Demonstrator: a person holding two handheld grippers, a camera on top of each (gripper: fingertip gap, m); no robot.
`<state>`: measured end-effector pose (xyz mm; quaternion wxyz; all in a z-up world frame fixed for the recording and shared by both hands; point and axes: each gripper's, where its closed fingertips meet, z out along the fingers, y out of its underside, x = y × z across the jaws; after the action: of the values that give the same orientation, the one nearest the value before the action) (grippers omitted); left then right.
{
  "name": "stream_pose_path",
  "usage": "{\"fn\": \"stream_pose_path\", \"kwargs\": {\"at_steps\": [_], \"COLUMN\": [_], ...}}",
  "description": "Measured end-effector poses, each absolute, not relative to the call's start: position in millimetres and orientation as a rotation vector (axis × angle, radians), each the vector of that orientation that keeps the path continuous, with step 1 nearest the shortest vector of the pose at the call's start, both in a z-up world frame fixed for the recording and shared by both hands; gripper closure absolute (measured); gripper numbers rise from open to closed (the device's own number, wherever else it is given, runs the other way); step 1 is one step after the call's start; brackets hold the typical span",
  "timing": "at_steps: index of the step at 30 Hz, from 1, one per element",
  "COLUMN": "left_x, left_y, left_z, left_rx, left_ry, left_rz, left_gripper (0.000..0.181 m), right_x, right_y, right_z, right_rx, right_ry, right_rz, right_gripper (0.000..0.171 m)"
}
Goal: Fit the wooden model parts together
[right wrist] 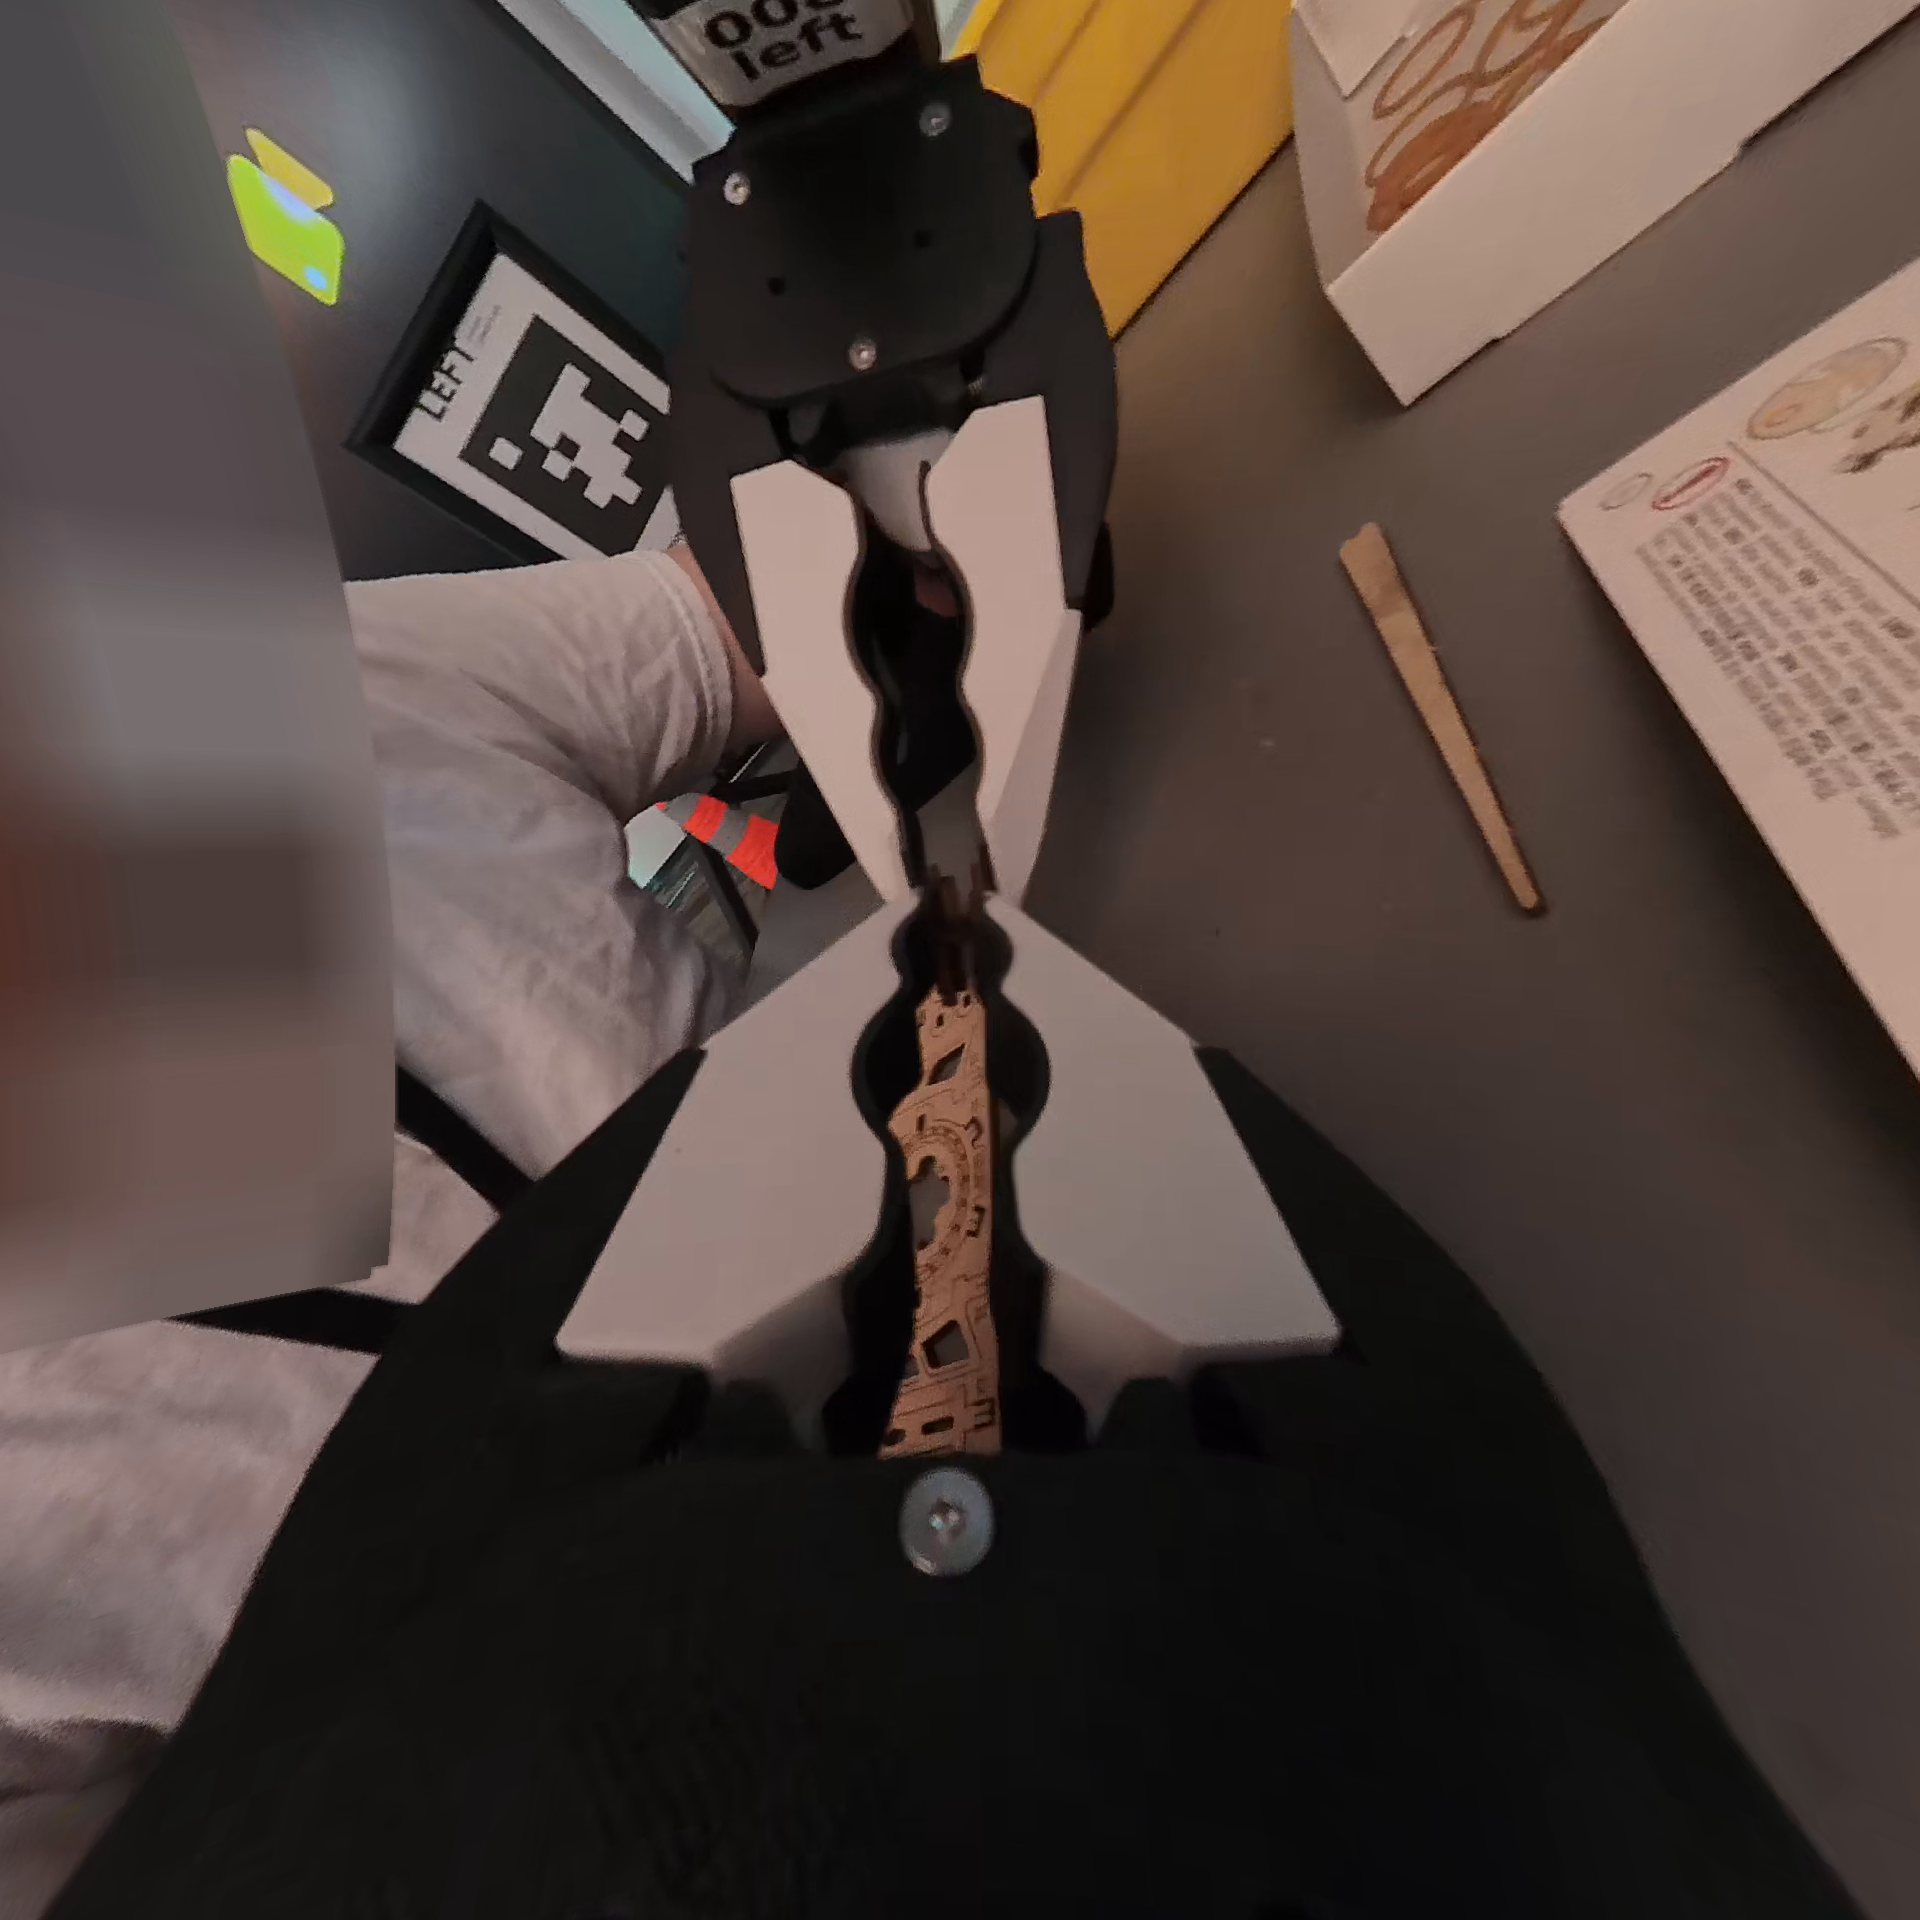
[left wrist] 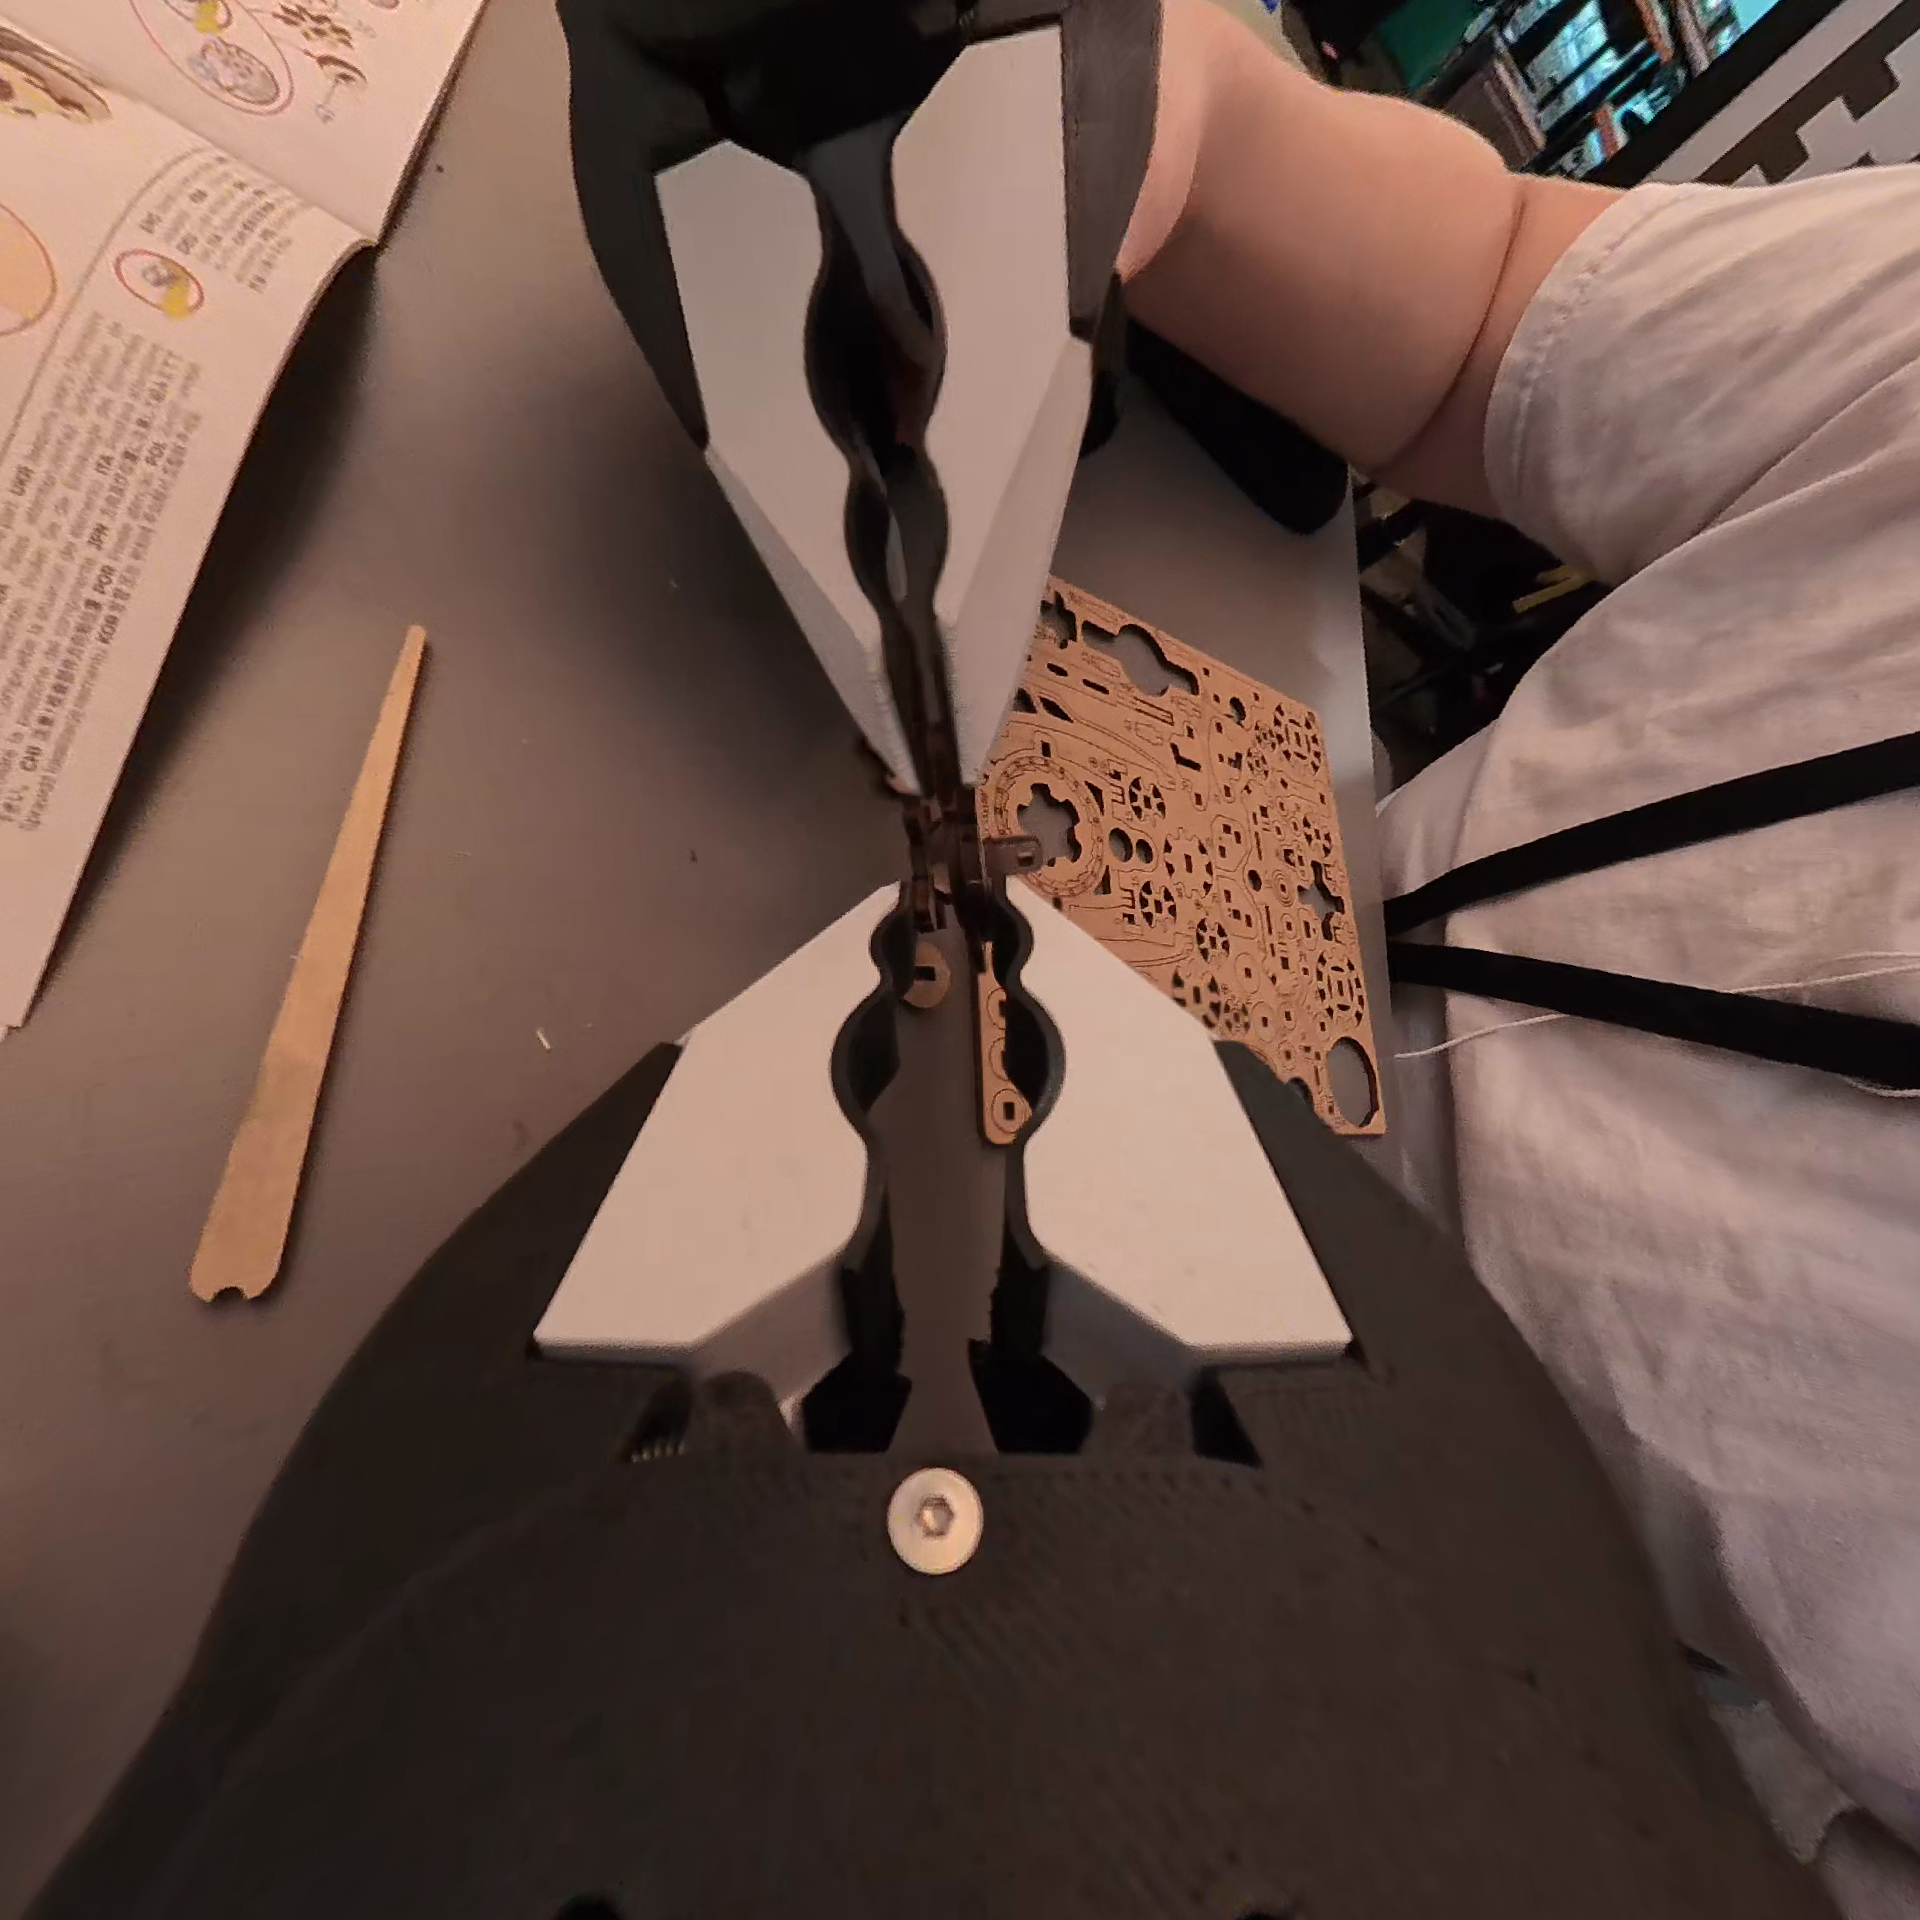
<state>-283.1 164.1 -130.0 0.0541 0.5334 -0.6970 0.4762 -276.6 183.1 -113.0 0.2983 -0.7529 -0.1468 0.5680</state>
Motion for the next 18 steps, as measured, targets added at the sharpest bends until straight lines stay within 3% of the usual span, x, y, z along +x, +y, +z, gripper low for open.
{"fn": "stream_pose_path", "kwargs": {"at_steps": [5, 10, 16, 18], "left_x": [-282, -275, -271, -267], "left_y": [167, 186, 185, 186], "left_z": [-130, -135, -142, -137], "left_rx": [1.630, 1.760, 1.786, 1.791], "left_ry": [-2.144, -2.189, -2.093, -2.018], "left_rz": [1.450, 1.401, 1.431, 1.506], "left_gripper": [0.167, 0.144, 0.166, 0.165], "right_x": [-275, -252, -234, -237], "right_y": [184, 203, 218, 218], "right_z": [-111, -107, -107, -111], "right_rx": [-2.012, -1.968, -1.882, -1.881], "right_ry": [-0.420, -0.156, 0.146, 0.180], "right_rz": [1.447, 1.453, 1.524, 1.550], "right_gripper": [0.170, 0.170, 0.170, 0.170]}}
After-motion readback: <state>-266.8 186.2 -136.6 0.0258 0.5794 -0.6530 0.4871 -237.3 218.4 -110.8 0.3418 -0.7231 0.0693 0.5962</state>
